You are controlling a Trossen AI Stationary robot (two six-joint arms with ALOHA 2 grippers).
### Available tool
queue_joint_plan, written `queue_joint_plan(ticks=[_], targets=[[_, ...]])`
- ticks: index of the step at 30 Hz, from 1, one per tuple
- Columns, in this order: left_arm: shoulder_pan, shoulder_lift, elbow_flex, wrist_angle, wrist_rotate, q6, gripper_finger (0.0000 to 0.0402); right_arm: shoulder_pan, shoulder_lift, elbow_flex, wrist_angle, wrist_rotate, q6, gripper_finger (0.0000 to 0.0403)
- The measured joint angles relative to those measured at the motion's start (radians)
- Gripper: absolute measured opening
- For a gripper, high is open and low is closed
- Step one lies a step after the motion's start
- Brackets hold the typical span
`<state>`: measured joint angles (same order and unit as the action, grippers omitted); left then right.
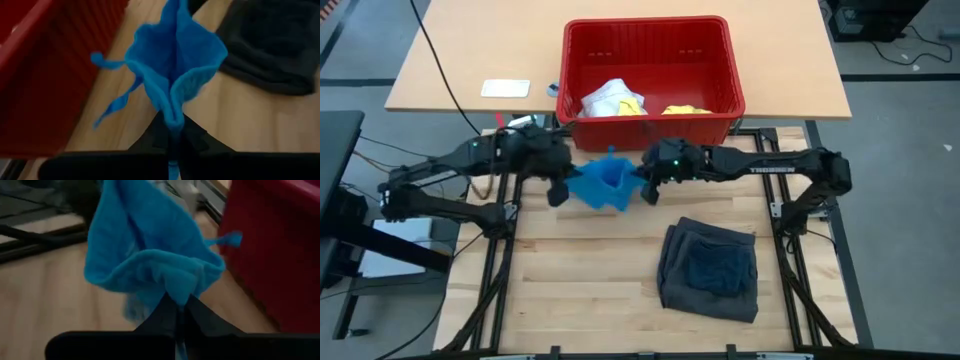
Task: Fold laundry
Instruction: Fold the blue shorts
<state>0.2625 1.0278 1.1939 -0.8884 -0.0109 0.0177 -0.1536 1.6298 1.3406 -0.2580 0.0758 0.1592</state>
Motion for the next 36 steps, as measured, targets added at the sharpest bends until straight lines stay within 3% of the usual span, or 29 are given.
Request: queue_joint_plan(ticks=[4, 7, 14, 21, 23, 28, 31, 36], targets=[[-0.103, -0.003, -0.058, -0.053, 0.0, -0.12, 0.0011, 0.054, 0.061, 0.0, -0.079, -0.078, 0.076, 0.0015], [-0.207, 0.008, -0.198, -0.033, 0.001, -0.267, 0.0011, 0.112, 0.161, -0.003, -0.105, -0.134, 0.137, 0.0015], [-0.471, 0.008, -0.517, 0.165, 0.055, -0.731, 0.0035, 0.257, 0.331, -0.002, -0.1, -0.398, 0.288, 0.0048], [-0.604, 0.003, -0.514, 0.201, 0.05, -0.902, 0.0073, 0.252, 0.325, -0.002, -0.09, -0.577, 0.414, 0.0086], [-0.614, -0.002, -0.492, 0.169, 0.047, -0.905, 0.0093, 0.231, 0.3, -0.002, -0.081, -0.561, 0.429, 0.0106], [-0.627, -0.002, -0.473, 0.009, -0.002, -0.896, 0.0139, 0.165, 0.265, -0.001, -0.125, -0.294, 0.444, 0.0131], [-0.627, -0.001, -0.474, -0.054, -0.031, -0.894, 0.0159, 0.128, 0.274, -0.001, -0.125, -0.251, 0.39, 0.0129], [-0.627, -0.001, -0.484, 0.161, -0.084, -0.908, 0.0173, 0.116, 0.316, -0.002, -0.127, -0.259, 0.315, 0.0111]])
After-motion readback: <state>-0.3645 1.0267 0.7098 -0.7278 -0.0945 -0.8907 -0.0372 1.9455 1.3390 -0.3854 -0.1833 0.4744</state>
